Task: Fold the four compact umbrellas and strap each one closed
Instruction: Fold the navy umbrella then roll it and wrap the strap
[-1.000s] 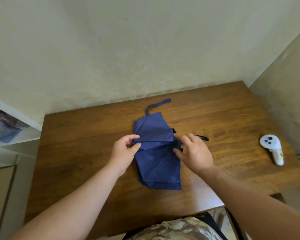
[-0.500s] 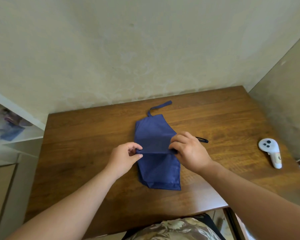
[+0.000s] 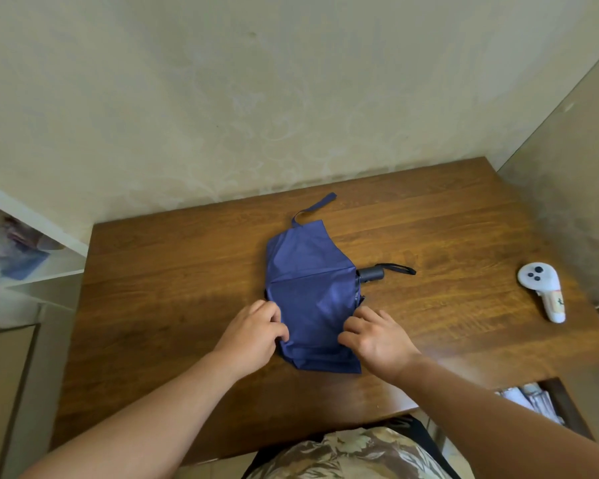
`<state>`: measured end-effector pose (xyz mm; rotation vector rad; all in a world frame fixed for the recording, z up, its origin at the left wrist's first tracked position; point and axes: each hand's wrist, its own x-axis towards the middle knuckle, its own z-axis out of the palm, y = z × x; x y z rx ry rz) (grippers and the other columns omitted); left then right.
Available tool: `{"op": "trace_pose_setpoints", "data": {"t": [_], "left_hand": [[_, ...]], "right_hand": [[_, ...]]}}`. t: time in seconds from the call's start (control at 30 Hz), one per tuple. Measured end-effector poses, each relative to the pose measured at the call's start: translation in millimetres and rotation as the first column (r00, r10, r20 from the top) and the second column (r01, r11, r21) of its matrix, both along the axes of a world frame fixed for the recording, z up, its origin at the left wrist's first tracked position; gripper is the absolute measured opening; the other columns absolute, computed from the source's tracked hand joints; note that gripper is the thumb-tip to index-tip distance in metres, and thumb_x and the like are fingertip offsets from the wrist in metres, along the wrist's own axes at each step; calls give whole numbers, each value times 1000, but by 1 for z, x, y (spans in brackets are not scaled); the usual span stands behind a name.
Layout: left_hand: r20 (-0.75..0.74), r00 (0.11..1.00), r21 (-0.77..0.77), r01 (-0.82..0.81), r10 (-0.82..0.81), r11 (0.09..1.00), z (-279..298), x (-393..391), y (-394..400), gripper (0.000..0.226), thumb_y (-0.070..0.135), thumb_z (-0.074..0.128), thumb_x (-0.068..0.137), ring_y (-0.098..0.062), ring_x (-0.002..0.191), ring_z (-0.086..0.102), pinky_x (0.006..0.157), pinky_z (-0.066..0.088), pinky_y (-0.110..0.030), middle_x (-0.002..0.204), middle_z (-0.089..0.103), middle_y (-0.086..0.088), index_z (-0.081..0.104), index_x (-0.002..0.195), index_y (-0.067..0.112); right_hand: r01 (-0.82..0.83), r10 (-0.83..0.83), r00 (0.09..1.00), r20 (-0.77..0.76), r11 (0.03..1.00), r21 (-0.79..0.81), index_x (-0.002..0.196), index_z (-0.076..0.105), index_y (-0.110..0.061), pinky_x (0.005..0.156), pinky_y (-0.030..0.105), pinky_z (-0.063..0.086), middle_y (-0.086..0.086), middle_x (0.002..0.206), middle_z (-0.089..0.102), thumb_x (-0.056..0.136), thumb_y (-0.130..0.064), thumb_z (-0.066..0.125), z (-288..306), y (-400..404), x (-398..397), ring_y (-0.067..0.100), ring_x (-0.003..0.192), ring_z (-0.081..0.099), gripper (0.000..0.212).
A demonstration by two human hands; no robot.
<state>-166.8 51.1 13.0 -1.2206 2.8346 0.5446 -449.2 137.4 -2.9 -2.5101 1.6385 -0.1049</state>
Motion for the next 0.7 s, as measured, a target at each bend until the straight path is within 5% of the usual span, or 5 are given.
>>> {"op": "trace_pose_setpoints", "data": {"t": [0.17, 0.3, 0.5, 0.6, 0.7], "left_hand": [[-16, 1000, -41, 7, -8, 999, -5, -32, -6, 50, 4, 71, 84, -23, 131, 50, 107, 48, -41, 142, 53, 0, 69, 131, 21], [111, 990, 39, 78, -82, 996, -15, -62, -6, 64, 19, 59, 101, -24, 144, 37, 118, 39, -41, 161, 34, -1, 38, 161, 18], [321, 934, 127, 121, -156, 984, -32, -70, 4, 69, 38, 53, 107, -28, 150, 22, 123, 29, -44, 168, 13, -2, 24, 166, 18], [358, 917, 136, 136, -177, 981, -40, -66, 10, 73, 46, 51, 106, -31, 150, 18, 124, 26, -47, 169, 4, -4, 21, 167, 17], [346, 922, 139, 132, -173, 981, -48, -64, 14, 77, 45, 52, 106, -31, 150, 19, 124, 29, -46, 168, 5, -6, 18, 168, 16]], "right_hand": [[-6, 9, 998, -63, 999, 49, 85, 75, -28, 69, 40, 52, -4, 88, 62, 63, -19, 88, -11, 2, 7, 27, 89, 59, 27], [2, 3, 996, -87, 998, 64, 78, 74, -27, 65, 40, 49, -3, 84, 60, 63, -21, 89, -21, 6, 5, 27, 86, 57, 22], [13, 34, 986, -166, 962, 274, 84, 78, -32, 72, 46, 50, -6, 85, 64, 72, -31, 87, -31, 4, 4, 28, 92, 57, 15], [59, -27, 994, -102, 944, 325, 104, 76, -30, 90, 46, 46, -4, 106, 66, 96, -42, 58, -25, -4, 8, 26, 109, 53, 24], [179, -203, 978, 56, 940, 292, 114, 72, -24, 85, 42, 50, 1, 109, 61, 96, -38, 53, -21, -18, 14, 26, 105, 55, 30]]}}
